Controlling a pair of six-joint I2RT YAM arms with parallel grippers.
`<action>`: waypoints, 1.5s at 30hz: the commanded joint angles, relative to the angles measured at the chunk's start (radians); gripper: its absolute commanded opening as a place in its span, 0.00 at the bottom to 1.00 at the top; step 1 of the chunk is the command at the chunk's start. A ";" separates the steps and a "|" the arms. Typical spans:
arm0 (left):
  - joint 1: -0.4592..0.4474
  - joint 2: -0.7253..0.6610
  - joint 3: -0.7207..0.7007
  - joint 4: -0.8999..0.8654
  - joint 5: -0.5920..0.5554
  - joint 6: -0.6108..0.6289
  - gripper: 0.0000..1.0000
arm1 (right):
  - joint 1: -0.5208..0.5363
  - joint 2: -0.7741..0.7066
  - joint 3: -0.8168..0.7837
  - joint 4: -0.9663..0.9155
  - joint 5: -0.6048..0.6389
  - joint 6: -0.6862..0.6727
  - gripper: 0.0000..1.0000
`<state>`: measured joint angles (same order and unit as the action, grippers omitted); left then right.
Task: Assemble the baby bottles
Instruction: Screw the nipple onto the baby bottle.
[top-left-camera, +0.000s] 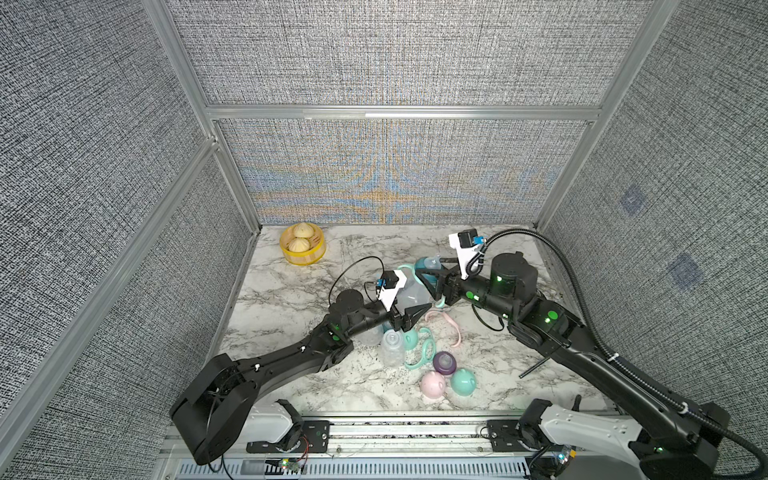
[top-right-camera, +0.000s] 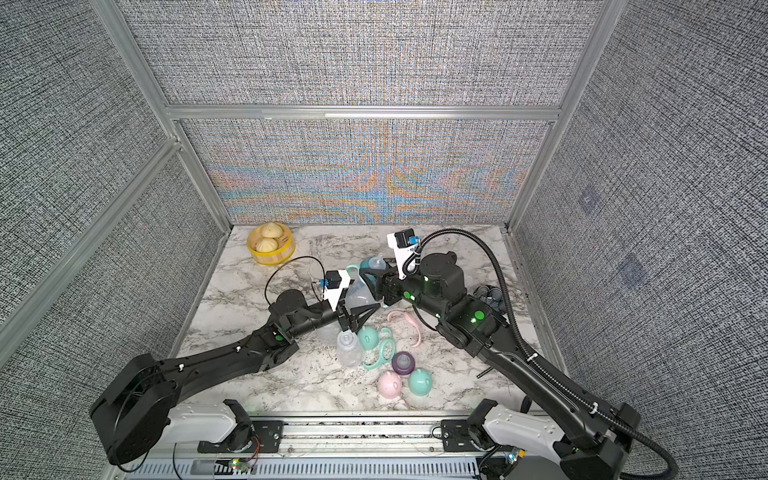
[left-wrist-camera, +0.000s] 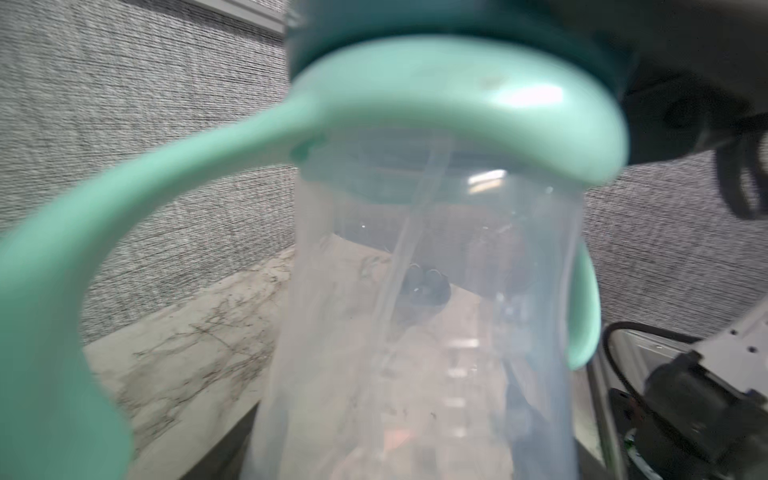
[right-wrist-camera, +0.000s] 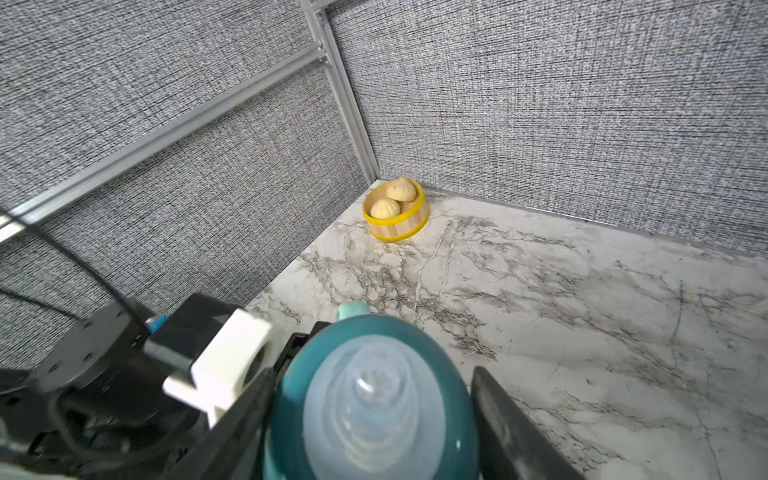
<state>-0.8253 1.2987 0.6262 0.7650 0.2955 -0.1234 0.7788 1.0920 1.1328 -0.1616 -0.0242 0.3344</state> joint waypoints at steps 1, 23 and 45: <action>-0.053 -0.025 0.008 -0.008 -0.300 0.128 0.00 | 0.063 0.026 0.020 -0.054 0.196 0.072 0.48; -0.107 -0.040 0.024 -0.088 -0.297 0.199 0.00 | 0.027 -0.029 0.061 -0.057 -0.009 0.030 0.88; 0.017 0.017 0.093 -0.130 0.315 0.015 0.00 | -0.108 -0.140 -0.073 -0.008 -0.273 -0.089 0.78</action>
<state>-0.8101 1.3117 0.7109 0.6167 0.5636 -0.0845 0.6727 0.9508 1.0573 -0.2070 -0.3088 0.2604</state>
